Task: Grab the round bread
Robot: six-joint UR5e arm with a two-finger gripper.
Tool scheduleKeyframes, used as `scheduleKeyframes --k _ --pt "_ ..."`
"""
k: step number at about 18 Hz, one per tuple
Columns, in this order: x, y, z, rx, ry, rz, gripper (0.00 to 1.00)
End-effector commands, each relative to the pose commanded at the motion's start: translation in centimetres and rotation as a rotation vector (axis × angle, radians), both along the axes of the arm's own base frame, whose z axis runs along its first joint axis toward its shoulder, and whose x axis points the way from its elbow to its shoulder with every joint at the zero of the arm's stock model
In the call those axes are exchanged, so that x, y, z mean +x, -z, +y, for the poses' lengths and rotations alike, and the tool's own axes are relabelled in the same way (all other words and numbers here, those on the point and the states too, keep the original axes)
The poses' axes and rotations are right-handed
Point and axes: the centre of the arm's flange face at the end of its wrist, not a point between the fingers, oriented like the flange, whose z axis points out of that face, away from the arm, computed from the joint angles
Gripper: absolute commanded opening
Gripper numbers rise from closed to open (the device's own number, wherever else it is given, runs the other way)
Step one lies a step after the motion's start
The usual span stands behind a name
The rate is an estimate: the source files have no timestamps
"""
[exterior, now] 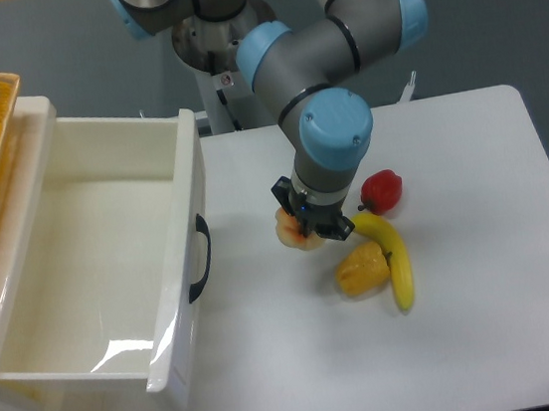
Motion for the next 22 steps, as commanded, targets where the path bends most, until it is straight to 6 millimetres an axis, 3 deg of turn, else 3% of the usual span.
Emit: scheduleKeyframes --k 22 --pt "-0.01 -0.68 -0.54 0.0 -0.011 -0.002 0.08"
